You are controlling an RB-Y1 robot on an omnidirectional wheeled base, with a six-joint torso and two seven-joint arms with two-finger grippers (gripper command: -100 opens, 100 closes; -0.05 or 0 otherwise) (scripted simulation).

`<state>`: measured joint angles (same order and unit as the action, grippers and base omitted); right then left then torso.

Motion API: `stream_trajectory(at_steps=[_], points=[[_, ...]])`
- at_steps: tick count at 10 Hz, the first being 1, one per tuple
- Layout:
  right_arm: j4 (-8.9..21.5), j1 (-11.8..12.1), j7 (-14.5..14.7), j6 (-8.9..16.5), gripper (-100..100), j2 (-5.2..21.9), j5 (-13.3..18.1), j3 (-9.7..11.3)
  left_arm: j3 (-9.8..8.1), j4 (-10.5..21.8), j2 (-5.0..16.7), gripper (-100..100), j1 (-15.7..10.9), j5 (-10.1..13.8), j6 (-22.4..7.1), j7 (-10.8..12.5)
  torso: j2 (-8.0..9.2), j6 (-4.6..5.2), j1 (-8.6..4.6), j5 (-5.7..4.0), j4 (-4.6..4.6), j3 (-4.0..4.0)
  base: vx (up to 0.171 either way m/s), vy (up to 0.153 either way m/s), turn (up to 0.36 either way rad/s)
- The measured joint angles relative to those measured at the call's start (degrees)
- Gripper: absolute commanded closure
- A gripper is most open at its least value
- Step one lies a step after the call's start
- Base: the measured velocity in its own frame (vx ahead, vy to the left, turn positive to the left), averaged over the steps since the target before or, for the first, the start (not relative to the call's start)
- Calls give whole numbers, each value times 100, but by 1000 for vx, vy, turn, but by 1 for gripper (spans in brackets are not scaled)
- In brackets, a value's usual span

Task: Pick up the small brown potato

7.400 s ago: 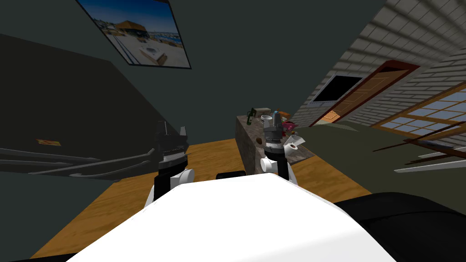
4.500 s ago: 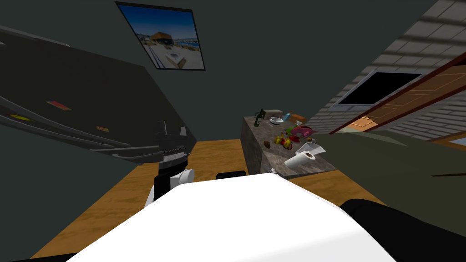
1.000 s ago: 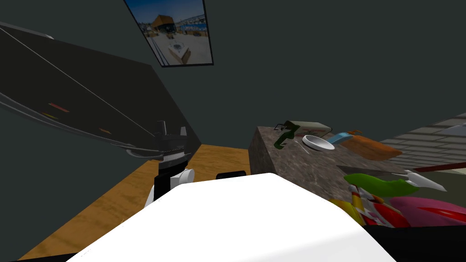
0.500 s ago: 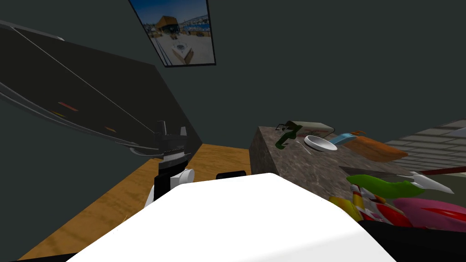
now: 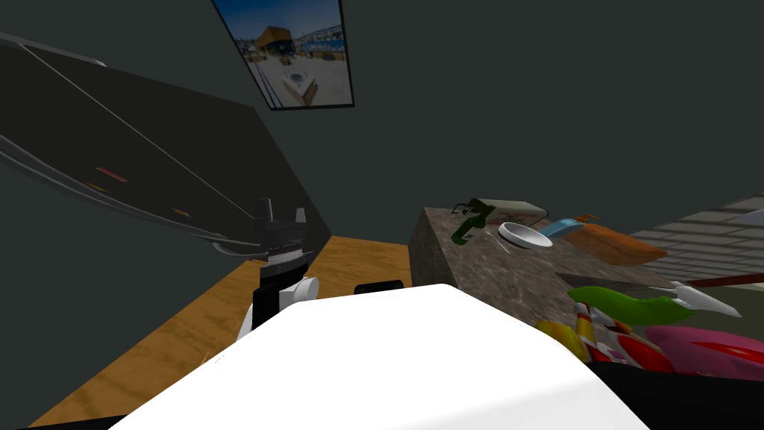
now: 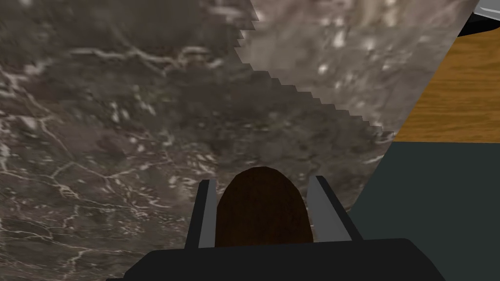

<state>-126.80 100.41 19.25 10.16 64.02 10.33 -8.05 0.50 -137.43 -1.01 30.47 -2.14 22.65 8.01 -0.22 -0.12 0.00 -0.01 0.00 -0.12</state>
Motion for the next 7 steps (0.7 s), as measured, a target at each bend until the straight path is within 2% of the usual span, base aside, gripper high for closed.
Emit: stream_trajectory(at_steps=[1, 6, 7], points=[[0, 0, 0, 0, 100, 0, 0, 0, 0, 0, 0, 0, 0, 0, 0, 0, 0, 0, 0, 0, 0, 0, 7, -18, -55], [-539, 560, 0, 185, 100, 80, 6, -362, 0, 0, 0, 0, 0, 0, 0, 0, -6, -1, -8, 0, -2, -4, 11, -26, -31], [-546, 570, 0, 188, 0, 81, 7, -370, 0, 0, 0, 0, 0, 0, 0, 0, -4, -2, -4, -1, -1, -2, 0, 0, 0]])
